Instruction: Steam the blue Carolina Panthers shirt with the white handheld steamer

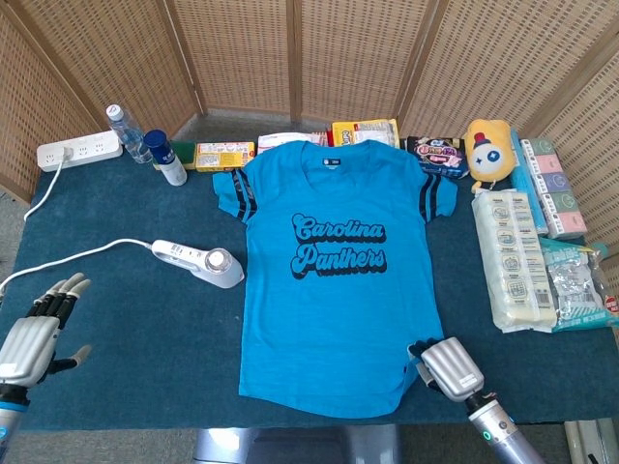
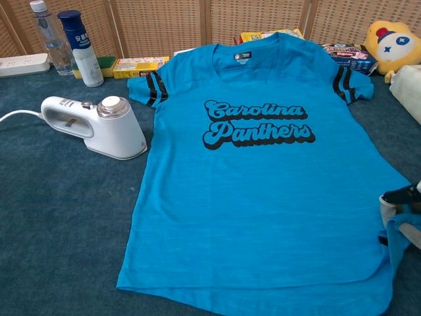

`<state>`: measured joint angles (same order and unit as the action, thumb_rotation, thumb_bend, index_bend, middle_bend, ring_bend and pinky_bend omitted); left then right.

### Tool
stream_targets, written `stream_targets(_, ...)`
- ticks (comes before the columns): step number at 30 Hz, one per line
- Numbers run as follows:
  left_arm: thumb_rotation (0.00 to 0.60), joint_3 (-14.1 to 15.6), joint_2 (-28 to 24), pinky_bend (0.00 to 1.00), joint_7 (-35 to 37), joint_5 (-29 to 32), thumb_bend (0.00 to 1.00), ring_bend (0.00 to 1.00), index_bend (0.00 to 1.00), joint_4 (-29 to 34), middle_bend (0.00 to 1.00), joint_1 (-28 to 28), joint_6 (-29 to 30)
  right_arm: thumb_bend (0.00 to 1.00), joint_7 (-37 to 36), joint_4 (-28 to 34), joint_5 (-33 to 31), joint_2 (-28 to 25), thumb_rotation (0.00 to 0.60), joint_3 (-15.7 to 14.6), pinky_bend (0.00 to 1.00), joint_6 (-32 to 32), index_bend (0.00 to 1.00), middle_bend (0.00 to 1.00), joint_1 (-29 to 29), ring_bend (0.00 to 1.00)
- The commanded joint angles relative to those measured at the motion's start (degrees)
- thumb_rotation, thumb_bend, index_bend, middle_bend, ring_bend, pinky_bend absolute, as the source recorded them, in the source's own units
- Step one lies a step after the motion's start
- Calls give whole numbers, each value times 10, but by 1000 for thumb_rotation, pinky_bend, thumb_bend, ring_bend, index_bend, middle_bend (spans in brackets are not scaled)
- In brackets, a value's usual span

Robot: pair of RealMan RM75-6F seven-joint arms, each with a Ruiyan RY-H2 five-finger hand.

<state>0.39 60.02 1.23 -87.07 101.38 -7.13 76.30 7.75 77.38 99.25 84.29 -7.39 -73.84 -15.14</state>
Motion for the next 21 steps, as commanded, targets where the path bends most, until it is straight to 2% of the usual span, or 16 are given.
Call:
stream_targets(1,600,-12,7,128,-16,3,238,0,0,-1,43,-27,-30,614,-4,0,-2,0,600,-1,751,1,585,557,0,612)
stream_targets(14,600,-75,75,144,-92,82,237,8,1,-53,60,-143,-157,614,-22,-3,-2,-2,600,-3,760,-1,588,558,1,621)
stream_targets(18,600,-95,99,179,-111,116,240,31,17,-79,83,-174,-185,613,-27,-5,-3,-2,600,-2,762,-1,588,561,1,623)
stream_targets(21,600,-104,117,196,-127,137,282,48,22,-100,98,-195,-201,613,-30,-8,-4,-2,600,-1,765,0,588,563,0,625)
